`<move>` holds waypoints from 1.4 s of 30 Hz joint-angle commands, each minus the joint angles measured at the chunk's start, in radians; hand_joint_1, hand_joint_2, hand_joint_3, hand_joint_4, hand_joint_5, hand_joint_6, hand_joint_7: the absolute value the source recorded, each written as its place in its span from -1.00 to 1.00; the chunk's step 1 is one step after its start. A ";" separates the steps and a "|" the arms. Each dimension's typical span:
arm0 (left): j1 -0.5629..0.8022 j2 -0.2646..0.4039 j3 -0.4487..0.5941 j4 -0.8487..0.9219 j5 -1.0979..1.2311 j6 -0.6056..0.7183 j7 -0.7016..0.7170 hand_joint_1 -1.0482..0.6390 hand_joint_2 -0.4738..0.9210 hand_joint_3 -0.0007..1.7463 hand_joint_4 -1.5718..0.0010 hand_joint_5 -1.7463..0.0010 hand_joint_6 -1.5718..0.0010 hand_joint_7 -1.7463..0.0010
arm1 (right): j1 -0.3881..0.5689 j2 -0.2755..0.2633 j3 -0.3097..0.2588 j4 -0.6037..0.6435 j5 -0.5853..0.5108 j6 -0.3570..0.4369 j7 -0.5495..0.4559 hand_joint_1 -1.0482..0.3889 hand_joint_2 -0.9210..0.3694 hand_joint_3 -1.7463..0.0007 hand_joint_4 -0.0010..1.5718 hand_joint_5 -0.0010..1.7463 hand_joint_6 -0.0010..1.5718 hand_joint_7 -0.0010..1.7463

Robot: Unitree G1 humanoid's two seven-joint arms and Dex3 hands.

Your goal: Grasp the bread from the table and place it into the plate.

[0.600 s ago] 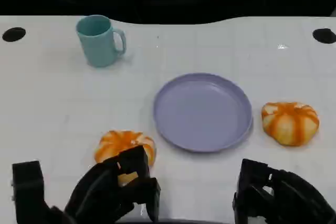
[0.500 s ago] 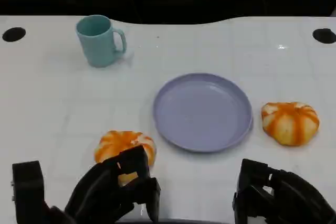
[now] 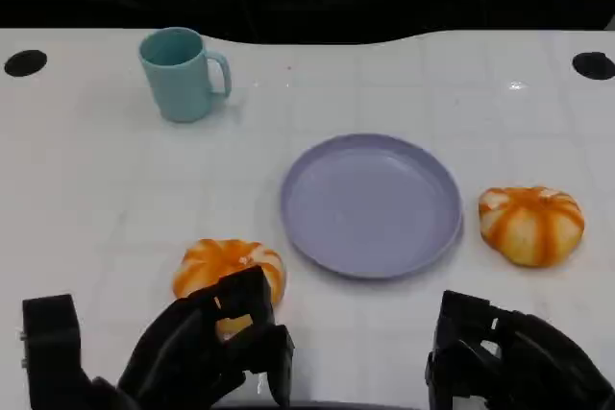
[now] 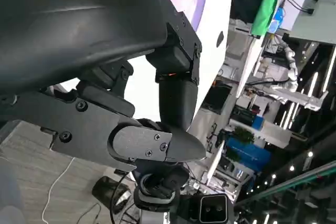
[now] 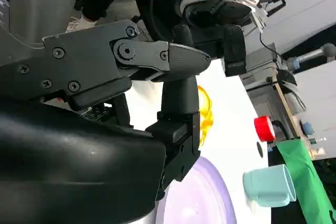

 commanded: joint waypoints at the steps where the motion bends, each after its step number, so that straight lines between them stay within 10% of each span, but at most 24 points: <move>1: 0.001 0.012 0.008 -0.003 0.009 -0.016 -0.009 -0.53 1.00 -0.74 -0.07 -1.00 0.21 -1.00 | 0.006 -0.008 -0.004 -0.012 0.001 0.000 -0.003 -0.28 -1.00 0.45 -0.23 1.00 -0.51 1.00; 5: 0.004 0.010 0.015 -0.021 0.010 -0.048 -0.008 -0.54 1.00 -0.73 0.03 -1.00 0.27 -0.92 | 0.006 -0.007 -0.003 -0.011 0.001 -0.006 0.000 -0.28 -1.00 0.46 -0.23 1.00 -0.51 1.00; 17: -0.007 0.091 0.015 -0.120 0.371 -0.407 0.178 -0.62 1.00 -0.69 0.30 -0.06 0.28 0.75 | 0.007 -0.005 0.000 -0.010 0.006 -0.001 -0.001 -0.28 -1.00 0.45 -0.23 1.00 -0.52 1.00; 25: 0.001 0.185 0.016 -0.233 0.636 -0.475 0.326 -0.57 1.00 -0.79 0.61 0.15 0.44 0.94 | 0.007 -0.003 -0.003 -0.016 0.014 0.012 -0.004 -0.28 -1.00 0.46 -0.21 1.00 -0.51 1.00; 42: -0.052 0.362 -0.084 -0.392 1.308 -0.325 0.453 -0.67 1.00 -0.87 0.51 0.68 0.66 0.99 | 0.005 -0.005 -0.008 -0.011 0.010 0.003 0.001 -0.28 -1.00 0.48 -0.21 1.00 -0.51 1.00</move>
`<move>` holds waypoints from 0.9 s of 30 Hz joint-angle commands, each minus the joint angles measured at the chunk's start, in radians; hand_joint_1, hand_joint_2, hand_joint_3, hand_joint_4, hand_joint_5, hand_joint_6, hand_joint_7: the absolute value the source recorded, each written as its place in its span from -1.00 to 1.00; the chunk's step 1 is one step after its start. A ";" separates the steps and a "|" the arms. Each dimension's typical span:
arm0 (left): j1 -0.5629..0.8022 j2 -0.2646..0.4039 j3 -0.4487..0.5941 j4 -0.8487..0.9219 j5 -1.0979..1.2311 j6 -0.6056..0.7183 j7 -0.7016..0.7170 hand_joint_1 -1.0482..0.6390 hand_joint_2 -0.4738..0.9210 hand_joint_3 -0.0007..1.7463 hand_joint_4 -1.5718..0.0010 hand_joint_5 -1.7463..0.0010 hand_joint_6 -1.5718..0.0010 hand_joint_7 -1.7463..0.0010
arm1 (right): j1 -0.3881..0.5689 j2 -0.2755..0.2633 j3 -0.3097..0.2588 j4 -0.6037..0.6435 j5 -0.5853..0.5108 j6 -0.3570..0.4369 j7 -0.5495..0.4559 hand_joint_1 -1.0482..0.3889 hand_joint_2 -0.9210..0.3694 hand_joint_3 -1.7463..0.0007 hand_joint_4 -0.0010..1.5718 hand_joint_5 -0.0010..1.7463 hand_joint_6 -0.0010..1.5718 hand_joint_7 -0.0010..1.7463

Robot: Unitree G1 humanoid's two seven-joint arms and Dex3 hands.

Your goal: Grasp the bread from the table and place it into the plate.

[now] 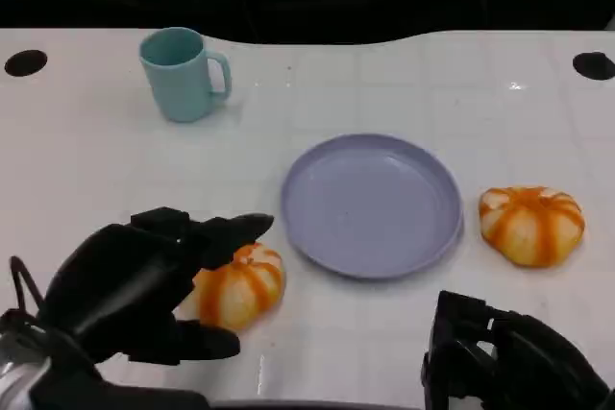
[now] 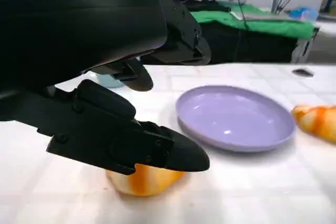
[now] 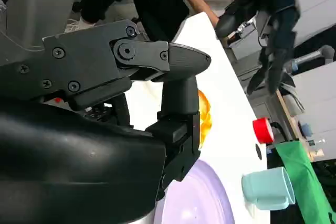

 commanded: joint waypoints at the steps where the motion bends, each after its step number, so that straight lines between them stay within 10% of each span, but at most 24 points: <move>1: -0.046 0.017 -0.057 0.005 0.112 0.061 0.010 -0.67 1.00 -0.89 0.50 0.69 0.66 0.99 | 0.001 -0.012 -0.014 0.001 0.009 -0.002 0.004 -0.28 -1.00 0.48 -0.21 1.00 -0.50 1.00; 27: -0.334 -0.014 -0.367 0.436 0.301 0.319 -0.006 -0.69 1.00 -0.94 0.46 0.81 0.64 0.99 | 0.006 -0.012 -0.014 0.002 -0.001 -0.017 0.003 -0.25 -1.00 0.45 -0.23 1.00 -0.52 1.00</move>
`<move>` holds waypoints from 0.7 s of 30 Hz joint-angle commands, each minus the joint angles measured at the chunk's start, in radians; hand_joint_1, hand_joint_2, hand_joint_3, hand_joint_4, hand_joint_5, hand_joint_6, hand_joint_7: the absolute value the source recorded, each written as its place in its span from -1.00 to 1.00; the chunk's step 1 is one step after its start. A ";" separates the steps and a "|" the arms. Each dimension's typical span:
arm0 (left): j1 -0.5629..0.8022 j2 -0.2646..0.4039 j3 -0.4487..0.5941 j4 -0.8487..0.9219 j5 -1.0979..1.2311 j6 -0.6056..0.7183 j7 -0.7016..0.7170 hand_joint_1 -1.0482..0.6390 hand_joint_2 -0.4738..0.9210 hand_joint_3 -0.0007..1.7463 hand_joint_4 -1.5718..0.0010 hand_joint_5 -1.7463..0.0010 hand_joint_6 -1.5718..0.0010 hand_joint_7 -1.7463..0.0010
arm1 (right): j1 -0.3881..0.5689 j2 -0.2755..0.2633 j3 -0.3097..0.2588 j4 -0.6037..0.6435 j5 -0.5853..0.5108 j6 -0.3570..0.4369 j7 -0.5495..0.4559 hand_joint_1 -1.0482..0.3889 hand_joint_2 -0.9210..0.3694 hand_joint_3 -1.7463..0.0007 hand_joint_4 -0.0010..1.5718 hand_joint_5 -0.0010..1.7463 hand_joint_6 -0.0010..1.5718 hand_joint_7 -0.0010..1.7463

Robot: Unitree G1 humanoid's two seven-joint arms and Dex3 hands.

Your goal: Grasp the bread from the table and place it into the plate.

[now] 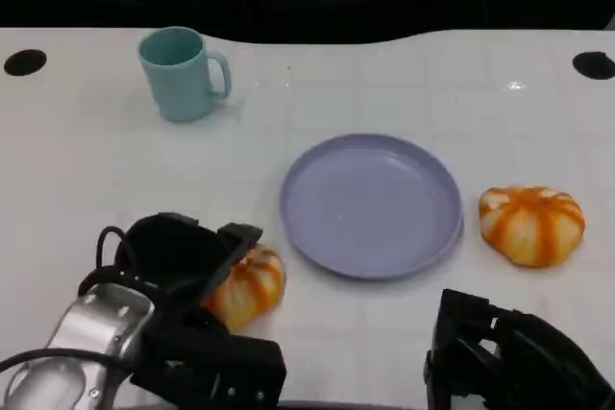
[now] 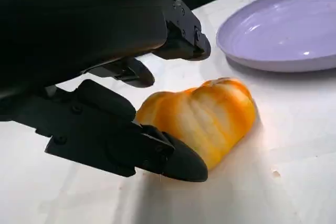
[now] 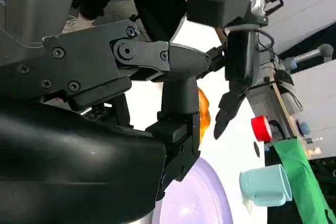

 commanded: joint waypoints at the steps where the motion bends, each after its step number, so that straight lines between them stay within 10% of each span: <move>1: -0.031 0.001 -0.029 0.072 -0.028 0.016 -0.031 -0.68 1.00 -0.94 0.46 0.82 0.64 0.99 | 0.004 -0.012 -0.007 -0.003 0.004 0.002 0.000 -0.25 -1.00 0.44 -0.23 1.00 -0.52 1.00; 11: -0.077 -0.026 -0.062 0.297 -0.108 -0.039 0.139 -0.21 0.99 -0.98 0.33 0.74 0.41 0.93 | 0.003 -0.013 -0.004 -0.003 -0.002 -0.003 -0.002 -0.27 -1.00 0.45 -0.22 1.00 -0.51 1.00; 13: -0.080 -0.024 -0.065 0.334 -0.116 -0.070 0.209 -0.14 1.00 -0.94 0.48 -0.14 0.25 0.86 | 0.003 -0.013 -0.006 -0.002 0.002 -0.001 0.002 -0.28 -1.00 0.45 -0.22 1.00 -0.51 1.00; 15: -0.088 -0.021 -0.070 0.386 -0.123 -0.115 0.293 -0.10 1.00 -0.90 0.38 -0.53 0.07 0.75 | 0.004 -0.012 -0.006 -0.001 0.005 0.000 0.004 -0.28 -1.00 0.45 -0.22 1.00 -0.51 1.00; 21: -0.116 -0.019 -0.094 0.508 -0.128 -0.189 0.473 -0.16 1.00 -0.60 0.01 -0.83 -0.26 0.32 | 0.005 -0.012 -0.005 0.001 0.001 -0.012 0.006 -0.28 -1.00 0.45 -0.21 1.00 -0.51 1.00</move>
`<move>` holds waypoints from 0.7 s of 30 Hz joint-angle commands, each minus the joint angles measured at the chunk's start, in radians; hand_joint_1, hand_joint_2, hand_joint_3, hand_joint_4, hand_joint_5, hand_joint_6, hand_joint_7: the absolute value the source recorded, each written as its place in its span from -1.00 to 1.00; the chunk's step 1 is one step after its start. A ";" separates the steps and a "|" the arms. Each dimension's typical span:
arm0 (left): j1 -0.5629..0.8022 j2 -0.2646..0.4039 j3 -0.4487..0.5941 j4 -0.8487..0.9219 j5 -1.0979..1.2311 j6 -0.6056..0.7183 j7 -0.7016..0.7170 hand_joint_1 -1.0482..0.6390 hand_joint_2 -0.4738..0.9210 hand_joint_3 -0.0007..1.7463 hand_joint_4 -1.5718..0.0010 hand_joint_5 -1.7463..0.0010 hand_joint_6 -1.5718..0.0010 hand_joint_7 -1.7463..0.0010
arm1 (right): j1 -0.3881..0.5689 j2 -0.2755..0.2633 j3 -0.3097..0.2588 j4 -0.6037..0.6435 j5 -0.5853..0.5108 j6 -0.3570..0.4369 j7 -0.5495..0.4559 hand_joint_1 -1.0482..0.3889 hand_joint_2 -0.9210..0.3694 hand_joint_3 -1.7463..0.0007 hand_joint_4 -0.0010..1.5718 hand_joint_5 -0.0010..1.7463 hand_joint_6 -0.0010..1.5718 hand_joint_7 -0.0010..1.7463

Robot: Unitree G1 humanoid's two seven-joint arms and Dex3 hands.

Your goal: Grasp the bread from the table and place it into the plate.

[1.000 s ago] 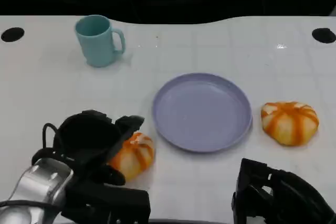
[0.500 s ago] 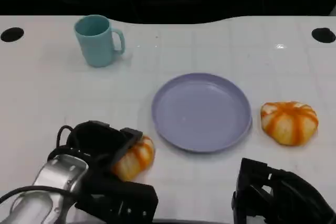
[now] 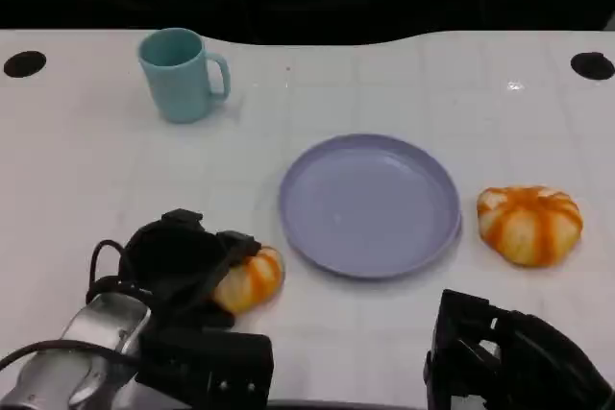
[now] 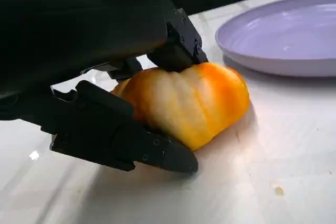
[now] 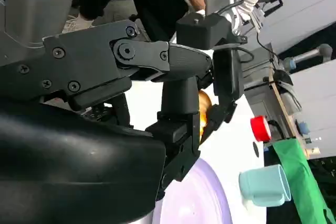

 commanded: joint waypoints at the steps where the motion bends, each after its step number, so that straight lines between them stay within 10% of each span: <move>1: 0.002 0.014 -0.025 0.097 -0.001 -0.036 0.100 -0.16 1.00 -0.57 -0.01 -0.90 -0.26 0.28 | 0.003 -0.012 -0.005 0.000 -0.001 -0.009 0.004 -0.28 -1.00 0.45 -0.21 1.00 -0.51 1.00; 6: -0.008 0.009 -0.030 0.142 -0.008 -0.067 0.218 -0.14 1.00 -0.53 -0.01 -1.00 -0.19 0.07 | 0.002 -0.011 -0.006 0.001 0.004 -0.002 0.004 -0.27 -1.00 0.45 -0.21 1.00 -0.52 1.00; 10: -0.022 0.002 -0.031 0.184 -0.001 -0.100 0.360 -0.12 0.71 -0.06 -0.04 -1.00 0.14 -0.76 | 0.000 -0.009 -0.005 0.003 0.003 -0.005 0.005 -0.27 -1.00 0.45 -0.22 1.00 -0.52 1.00; 21: 0.000 -0.007 0.018 0.120 -0.056 -0.103 0.489 -0.08 0.35 0.26 -0.06 -1.00 0.19 -0.99 | 0.004 -0.013 -0.003 -0.007 -0.001 0.012 -0.009 -0.27 -1.00 0.46 -0.23 1.00 -0.50 1.00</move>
